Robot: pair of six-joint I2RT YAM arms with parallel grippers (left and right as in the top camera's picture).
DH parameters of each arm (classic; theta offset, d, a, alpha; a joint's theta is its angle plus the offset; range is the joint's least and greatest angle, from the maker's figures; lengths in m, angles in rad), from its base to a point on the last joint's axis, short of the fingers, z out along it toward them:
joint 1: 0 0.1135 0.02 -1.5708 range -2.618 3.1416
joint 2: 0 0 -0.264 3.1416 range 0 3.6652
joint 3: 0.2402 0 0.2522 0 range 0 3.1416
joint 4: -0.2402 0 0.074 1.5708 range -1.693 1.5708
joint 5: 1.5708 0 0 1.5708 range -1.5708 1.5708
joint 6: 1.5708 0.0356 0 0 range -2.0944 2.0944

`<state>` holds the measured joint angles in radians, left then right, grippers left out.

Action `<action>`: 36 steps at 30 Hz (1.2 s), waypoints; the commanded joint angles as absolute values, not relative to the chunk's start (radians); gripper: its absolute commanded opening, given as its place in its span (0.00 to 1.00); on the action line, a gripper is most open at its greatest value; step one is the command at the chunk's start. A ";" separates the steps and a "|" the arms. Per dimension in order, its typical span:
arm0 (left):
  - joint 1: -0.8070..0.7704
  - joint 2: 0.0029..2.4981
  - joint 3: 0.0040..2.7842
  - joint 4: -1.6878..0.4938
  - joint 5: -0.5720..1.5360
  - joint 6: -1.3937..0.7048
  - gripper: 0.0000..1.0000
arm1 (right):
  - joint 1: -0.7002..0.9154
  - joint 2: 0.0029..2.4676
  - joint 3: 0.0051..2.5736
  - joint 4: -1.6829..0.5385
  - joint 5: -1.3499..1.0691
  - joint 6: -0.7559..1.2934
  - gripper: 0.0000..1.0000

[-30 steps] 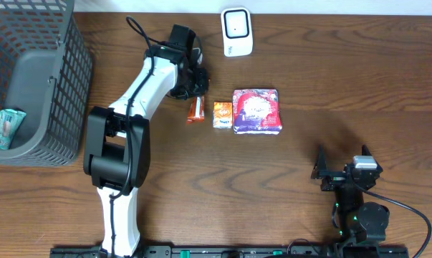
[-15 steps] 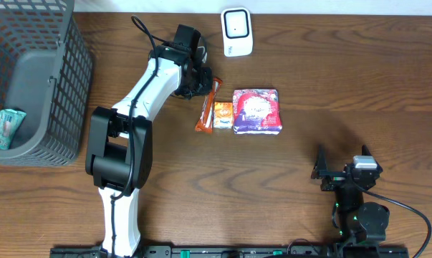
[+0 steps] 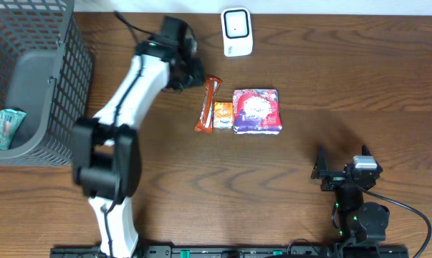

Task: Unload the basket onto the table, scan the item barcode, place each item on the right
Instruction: 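Release the snack bag and move the left gripper back to the basket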

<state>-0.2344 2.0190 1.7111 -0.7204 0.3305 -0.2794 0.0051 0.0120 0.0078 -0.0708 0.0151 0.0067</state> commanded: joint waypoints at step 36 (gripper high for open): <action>0.567 1.663 1.633 -0.686 -0.203 -0.265 0.79 | 0.015 0.007 0.006 -0.075 0.009 0.003 0.99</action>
<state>0.5568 1.6073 1.6833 -0.6785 -0.0246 -0.2840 0.0051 0.0120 0.0078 -0.0711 0.0151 0.0067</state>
